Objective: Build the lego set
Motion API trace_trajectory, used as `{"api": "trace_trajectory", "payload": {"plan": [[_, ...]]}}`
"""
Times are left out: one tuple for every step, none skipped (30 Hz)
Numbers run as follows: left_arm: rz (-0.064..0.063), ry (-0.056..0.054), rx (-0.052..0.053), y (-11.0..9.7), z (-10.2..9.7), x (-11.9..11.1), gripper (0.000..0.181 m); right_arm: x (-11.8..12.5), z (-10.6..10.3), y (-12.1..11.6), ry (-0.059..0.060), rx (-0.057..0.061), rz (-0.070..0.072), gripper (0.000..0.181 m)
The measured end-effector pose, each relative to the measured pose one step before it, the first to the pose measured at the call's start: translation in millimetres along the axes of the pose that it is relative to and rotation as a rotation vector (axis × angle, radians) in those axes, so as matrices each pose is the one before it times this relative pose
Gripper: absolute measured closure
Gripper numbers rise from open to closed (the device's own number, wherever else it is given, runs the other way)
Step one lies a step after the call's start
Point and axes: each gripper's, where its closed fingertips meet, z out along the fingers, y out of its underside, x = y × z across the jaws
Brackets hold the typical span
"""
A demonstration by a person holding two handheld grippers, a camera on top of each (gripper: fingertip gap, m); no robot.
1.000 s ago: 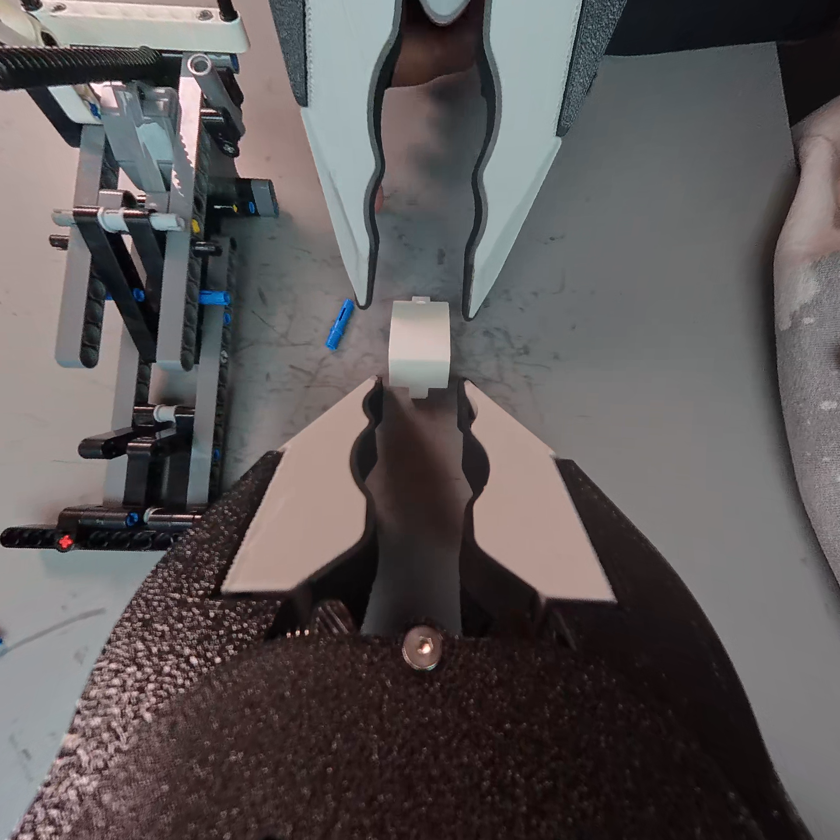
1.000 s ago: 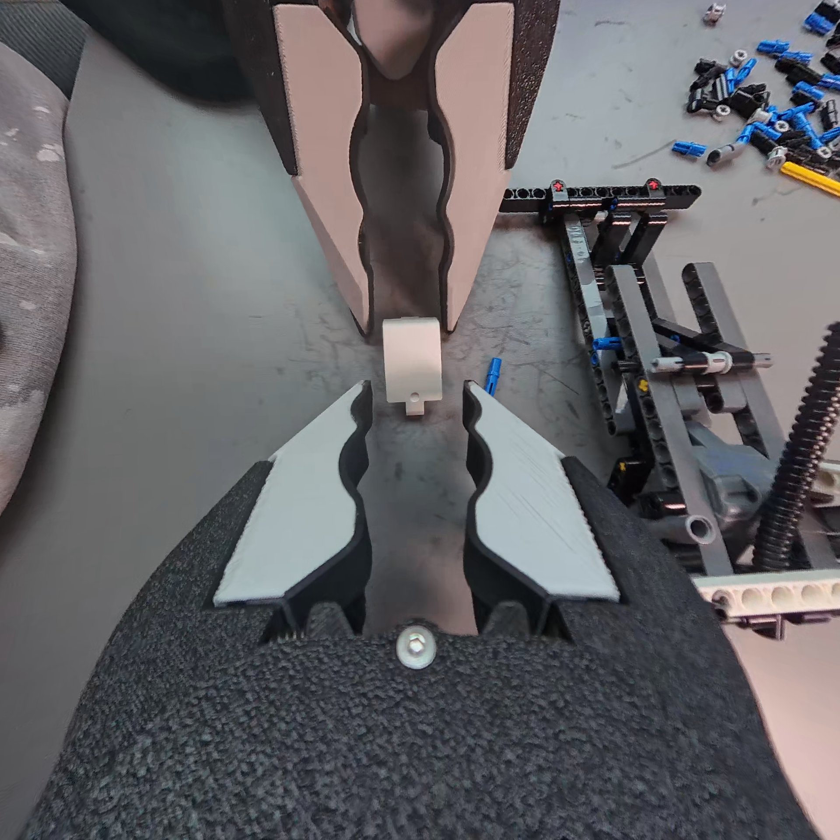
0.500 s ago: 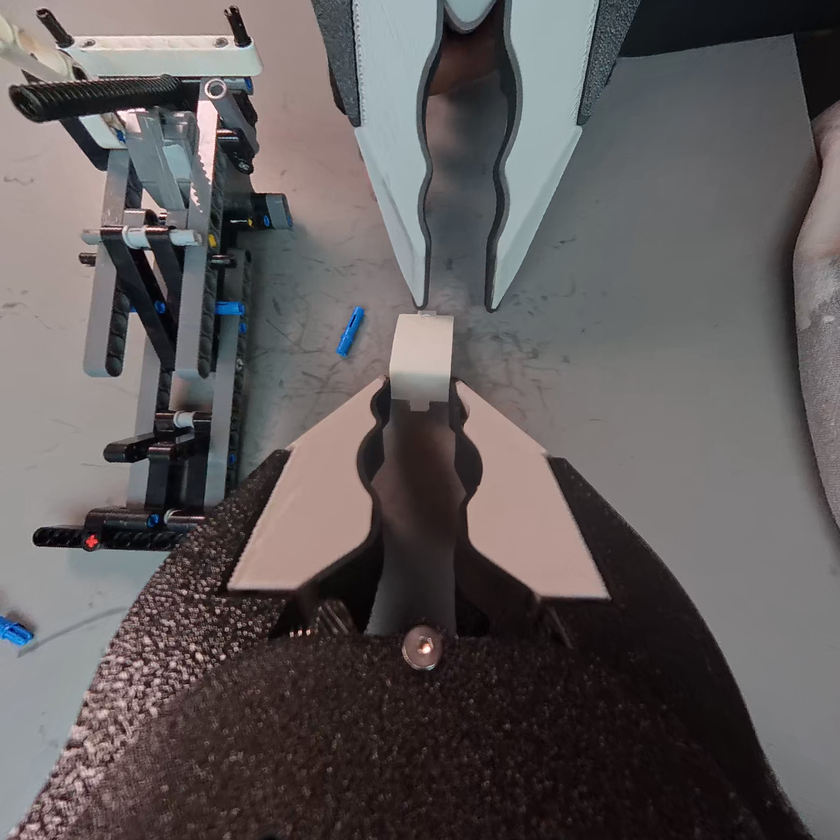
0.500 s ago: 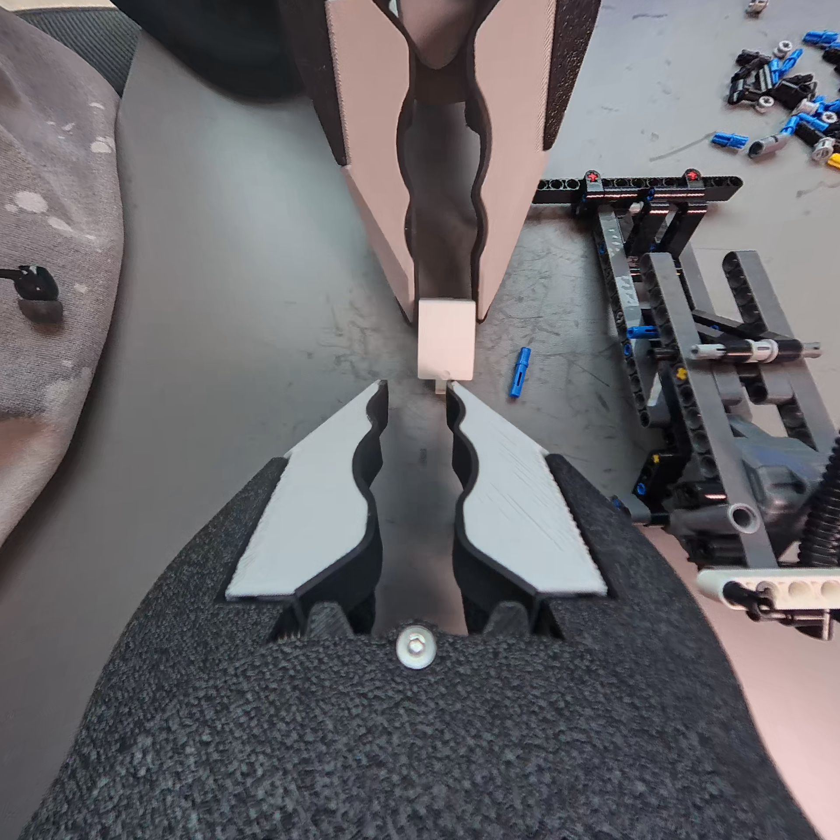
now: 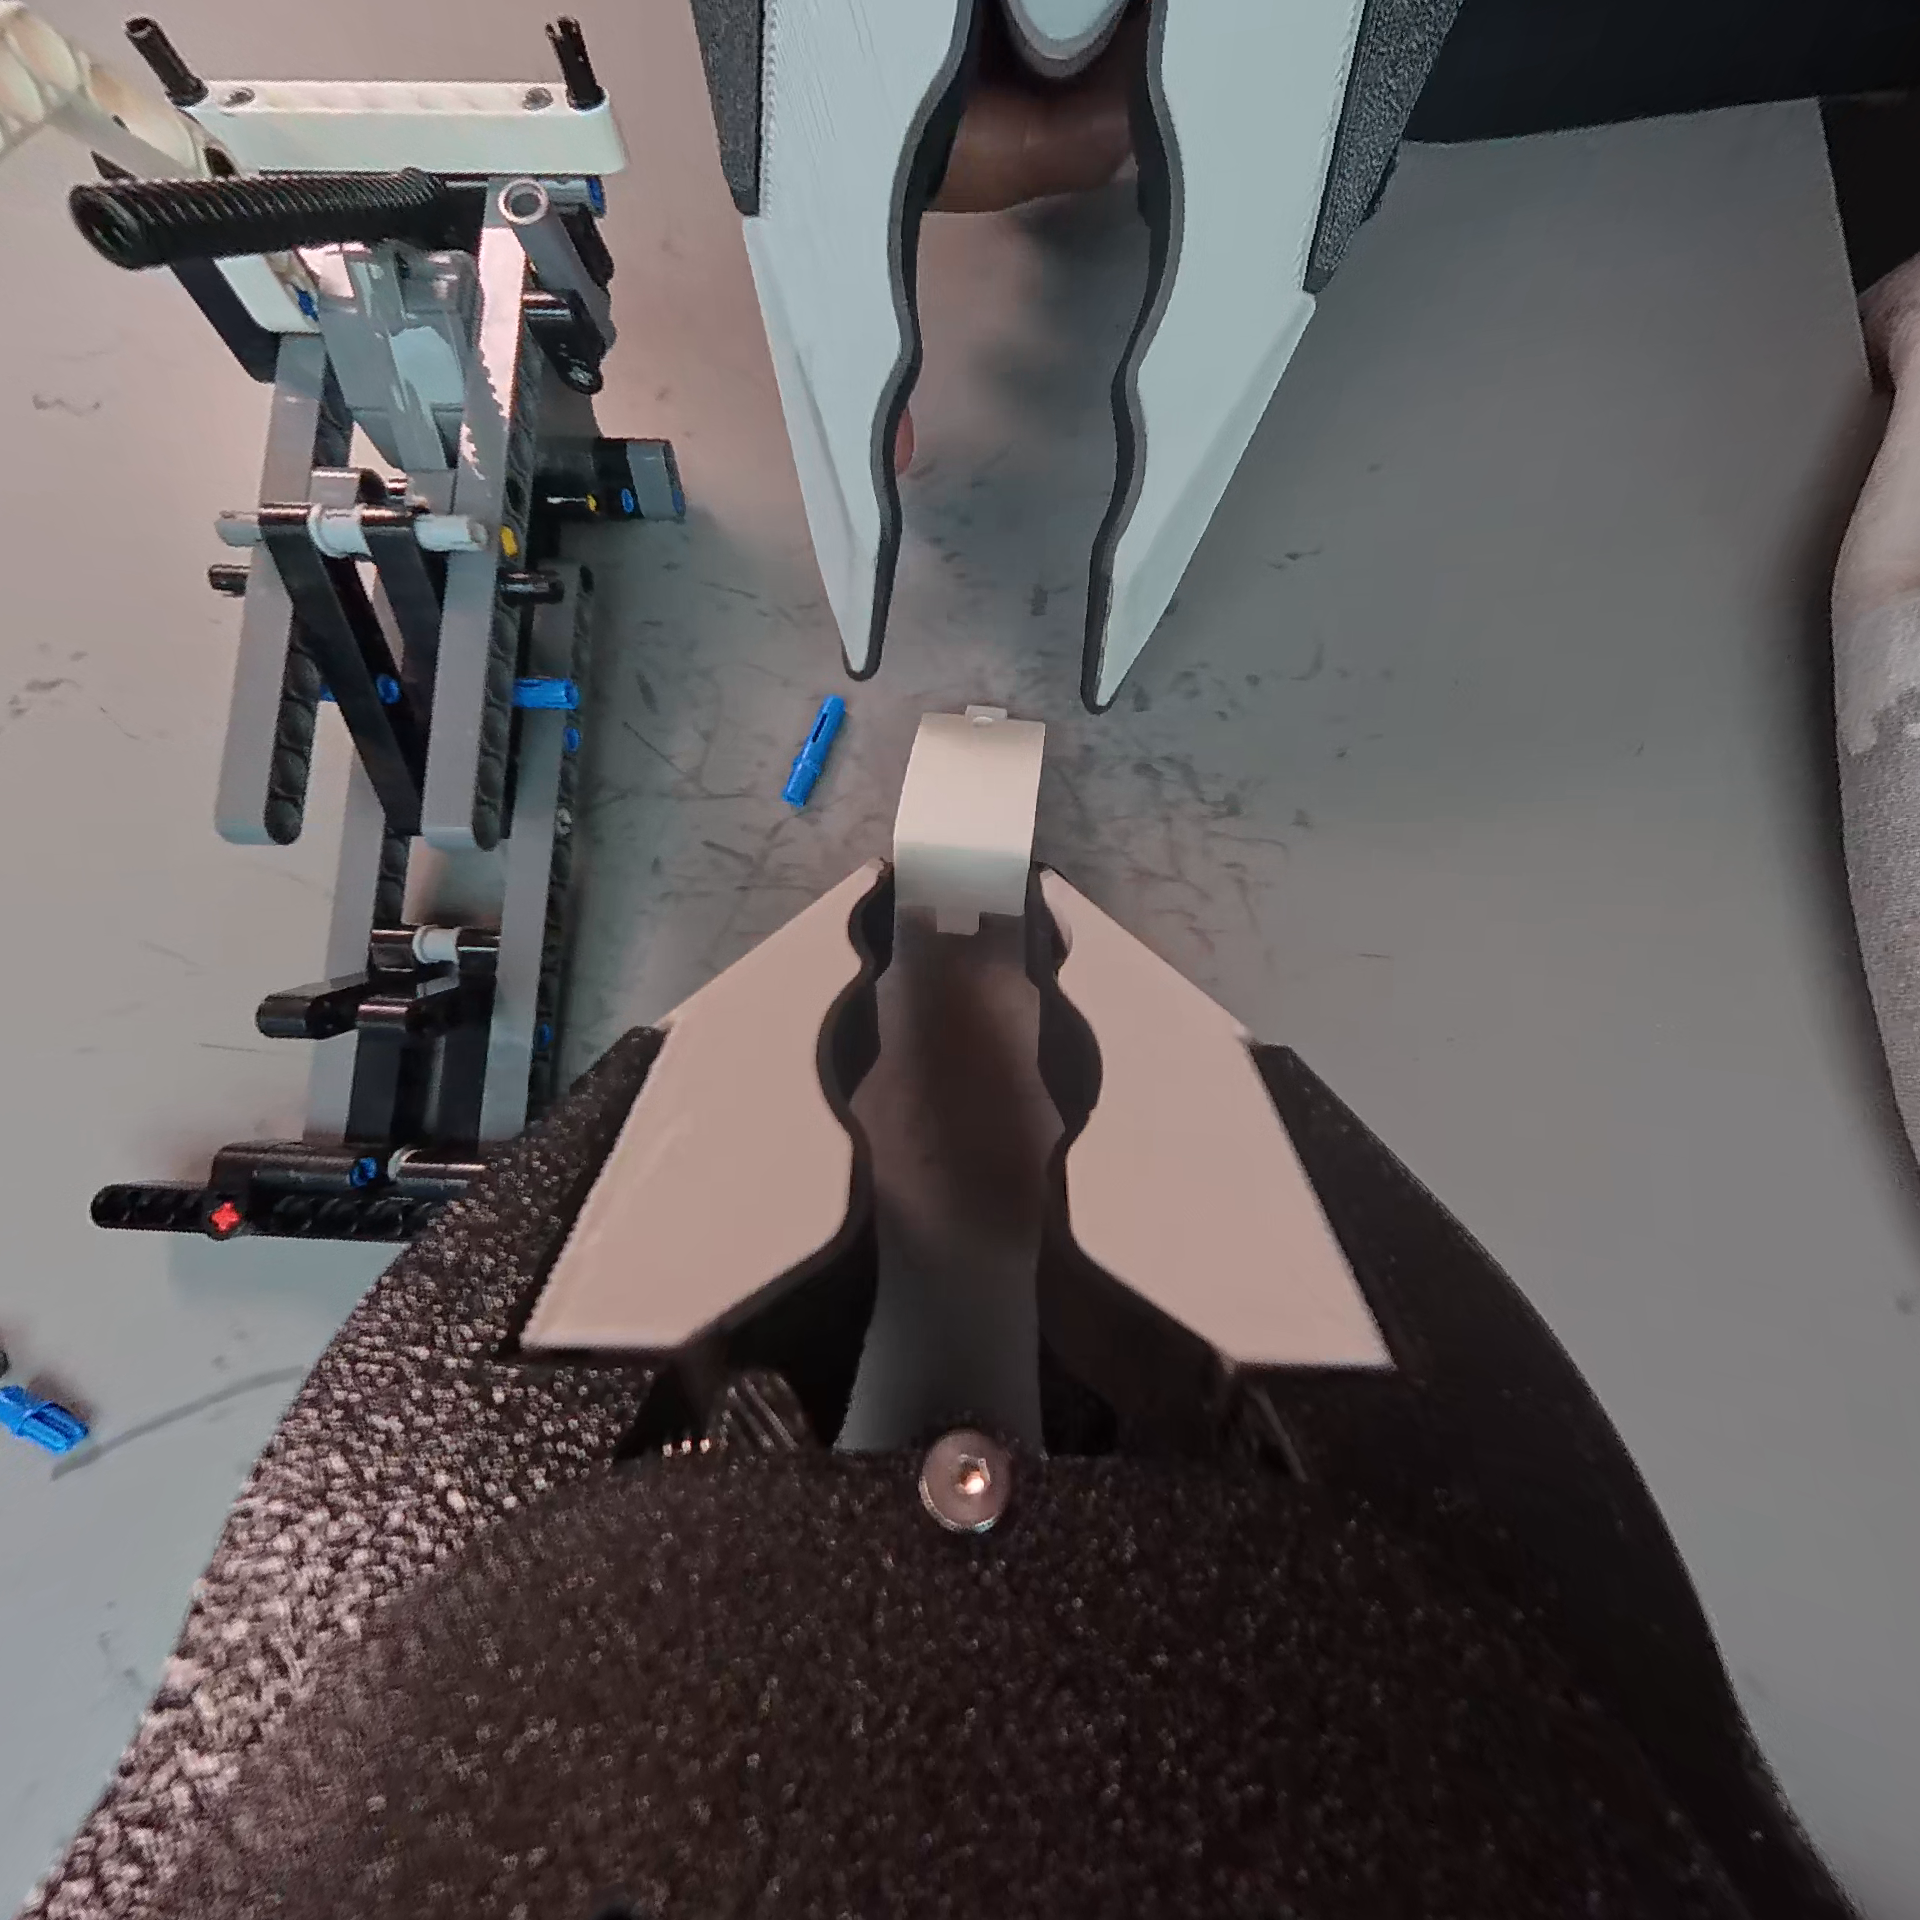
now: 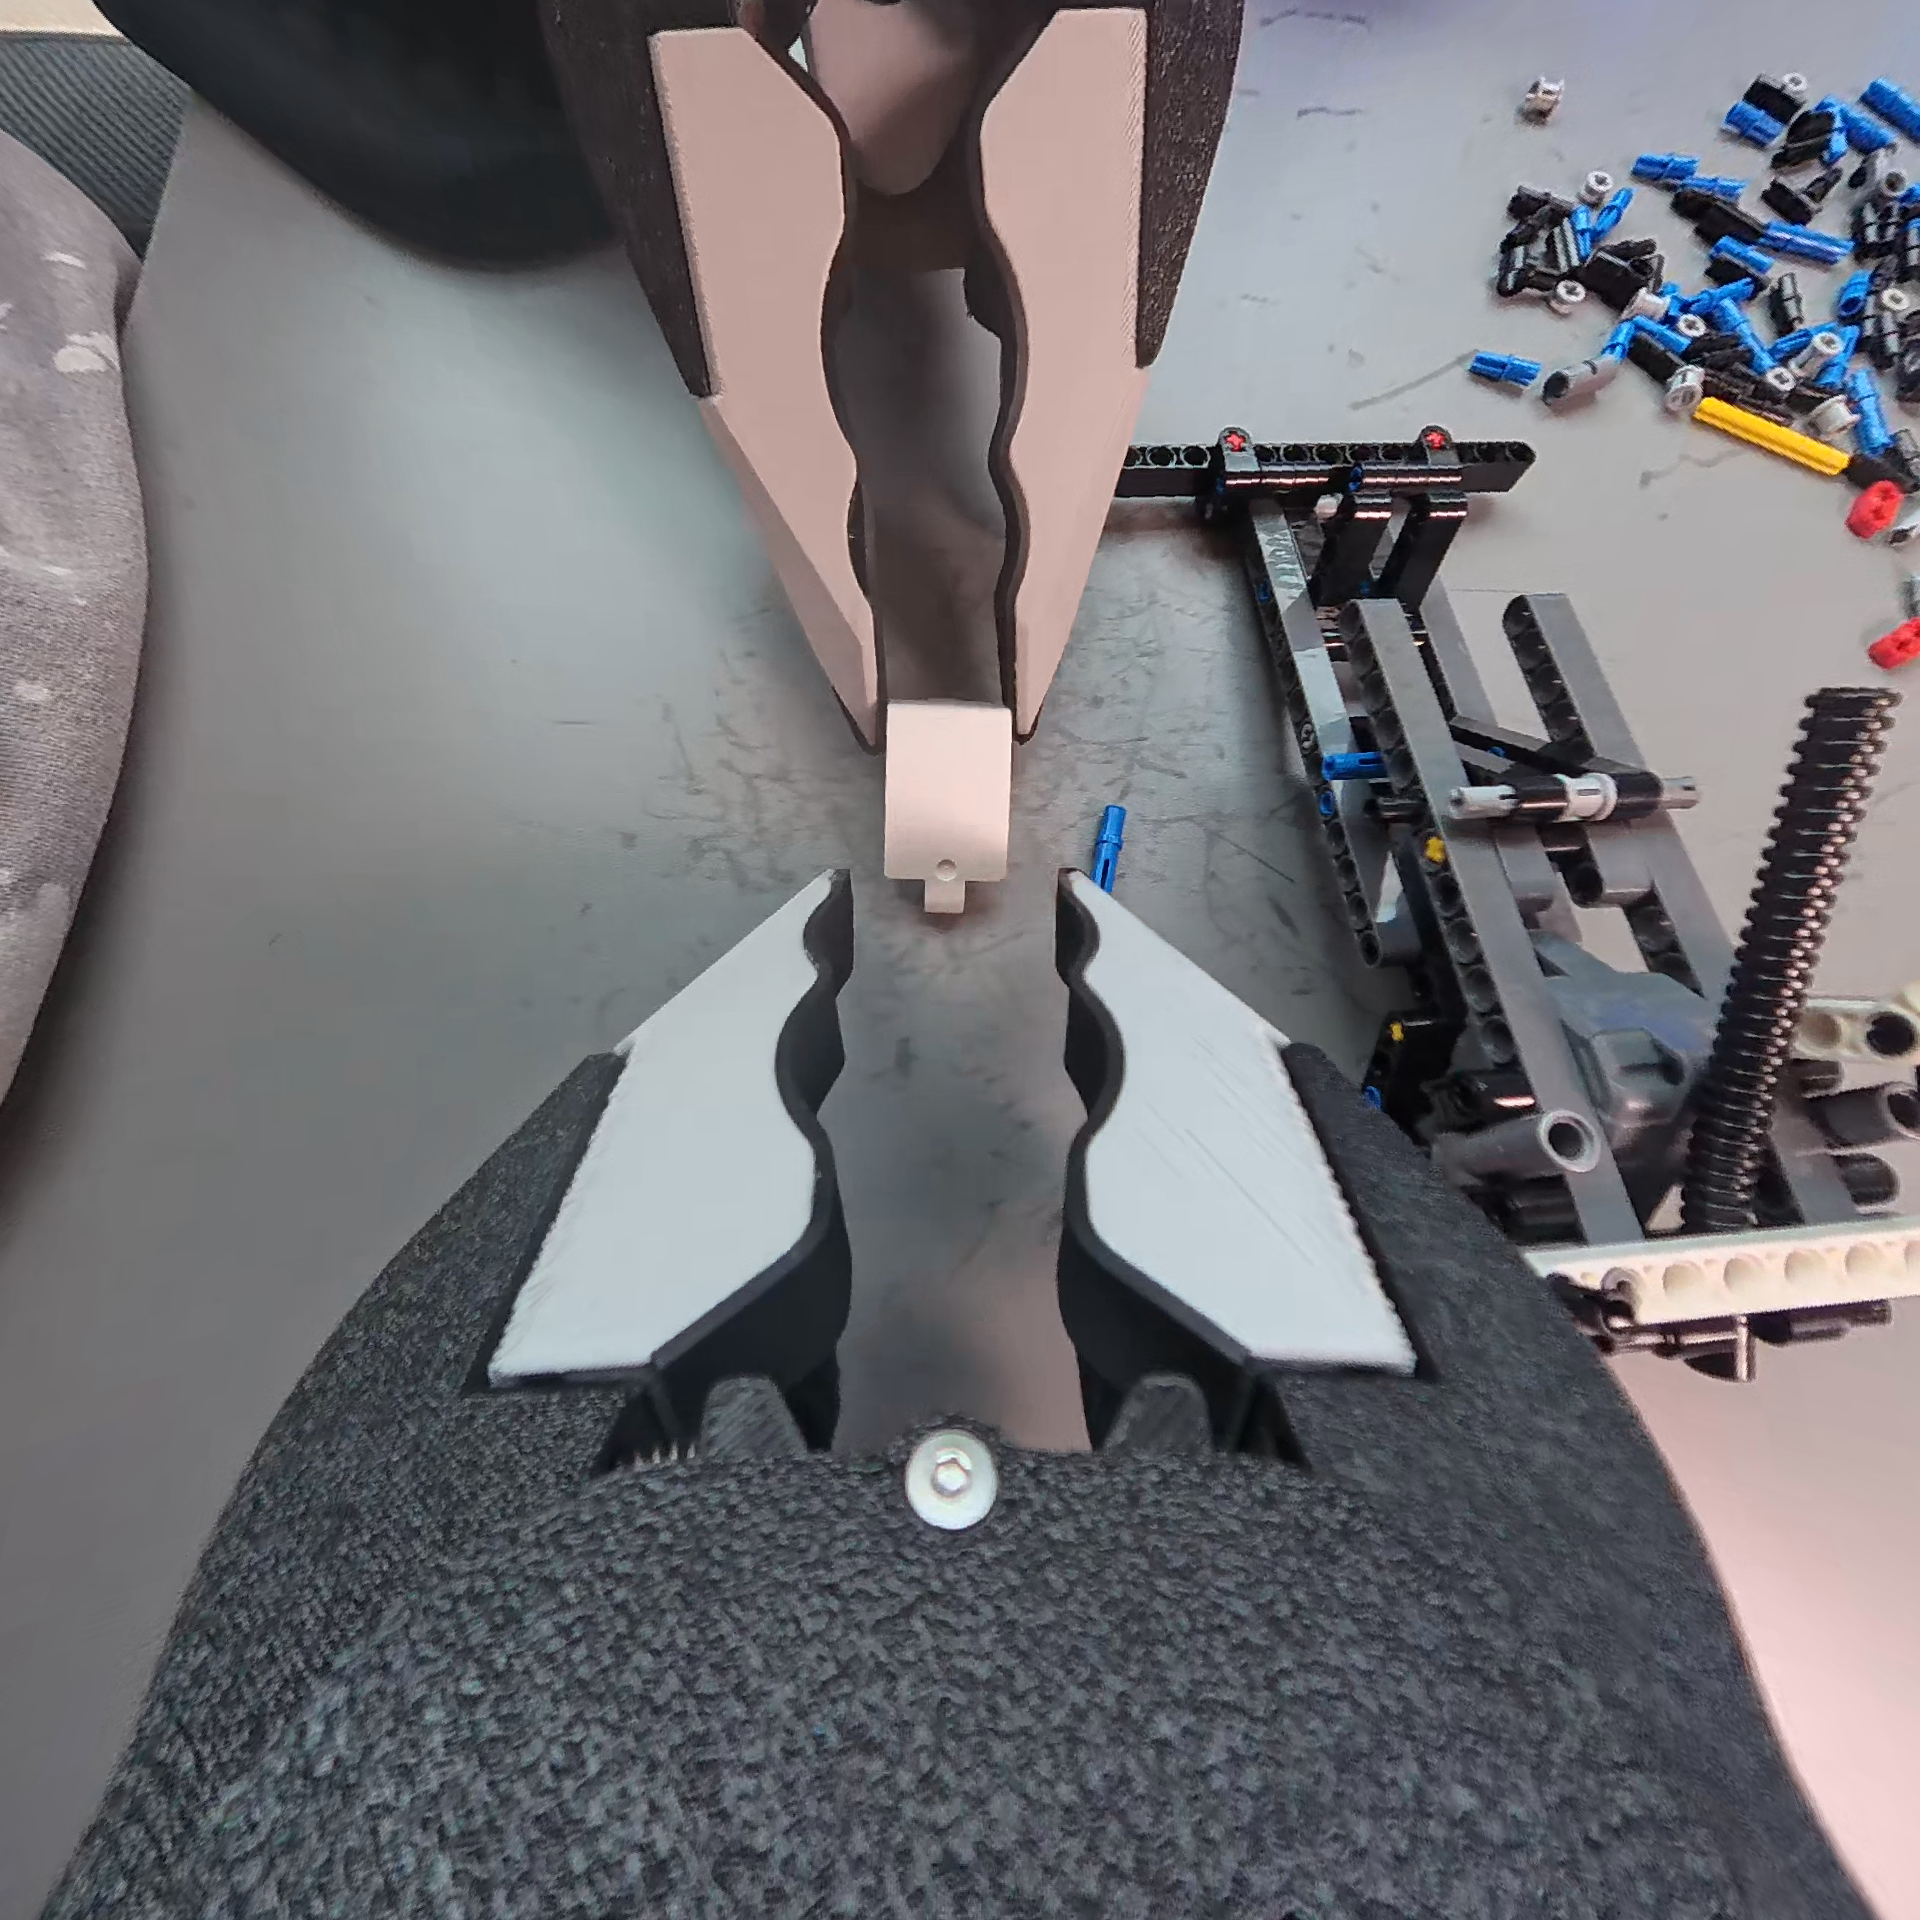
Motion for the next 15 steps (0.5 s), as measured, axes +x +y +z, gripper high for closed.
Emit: {"api": "trace_trajectory", "payload": {"plan": [[0.0014, -0.0031, -0.0008, -0.27, 0.31, 0.11, 0.157, -0.39, 0.69, -0.17, 0.0009, 0.0001, -0.0029, 0.143], [0.0008, -0.0023, -0.0002, -0.27, 0.28, 0.06, 0.157, -0.81, 0.64, -0.3, -0.0018, 0.0008, -0.0009, 0.143], [0.0001, -0.0009, 0.0008, -0.09, 0.18, -0.06, 0.157, -0.98, 0.64, 0.08, -0.0033, -0.0007, -0.0004, 0.143], [-0.0013, -0.0004, 0.001, 0.01, 0.07, -0.16, 0.157, -0.34, 0.54, 0.25, -0.0003, -0.0013, -0.0011, 0.143], [-0.0021, -0.0034, 0.0008, 0.05, -0.09, -0.87, 0.157, -0.22, 0.3, 0.38, -0.0004, -0.0019, -0.0011, 0.143], [-0.001, -0.0052, 0.0006, 0.14, -0.03, -1.05, 0.157, 0.15, -0.02, 0.13, 0.0005, 0.0005, 0.0004, 0.143], [-0.0001, -0.004, 0.0003, 0.16, -0.03, -0.8, 0.157, 0.28, -0.27, -0.24, 0.0009, 0.0032, 0.0022, 0.143], [-0.0003, -0.0004, 0.0006, 0.05, -0.08, -0.3, 0.157, 0.6, -0.34, -0.36, 0.0022, 0.0041, 0.0028, 0.143], [-0.0007, 0.0004, 0.0001, 0.21, 0.08, -0.09, 0.157, 0.56, -0.27, -0.18, 0.0019, 0.0027, 0.0021, 0.143], [0.0003, -0.0014, -0.0015, 0.39, 0.14, -0.28, 0.157, 0.53, -0.14, 0.39, 0.0015, 0.0007, 0.0014, 0.143], [0.0013, -0.0038, -0.0035, 0.67, 0.3, -0.63, 0.157, 0.67, -0.02, 0.48, 0.0015, 0.0, 0.0018, 0.143], [0.0018, -0.0033, -0.0042, 0.88, 0.27, -0.51, 0.157, 0.38, 0.12, 0.73, 0.0, -0.0014, 0.0021, 0.143], [0.0012, -0.0012, -0.0037, 0.56, 0.28, -0.21, 0.157, 0.49, 0.22, 0.96, 0.0011, -0.0023, 0.0014, 0.143], [0.0001, -0.0007, 0.0, 0.03, -0.04, -0.03, 0.157, 0.88, 0.12, 0.93, 0.0028, -0.0023, 0.0007, 0.143], [-0.0009, -0.0016, 0.0011, -0.12, -0.1, -0.28, 0.157, 0.71, -0.03, 0.75, 0.0023, -0.0017, 0.0015, 0.143]]}}
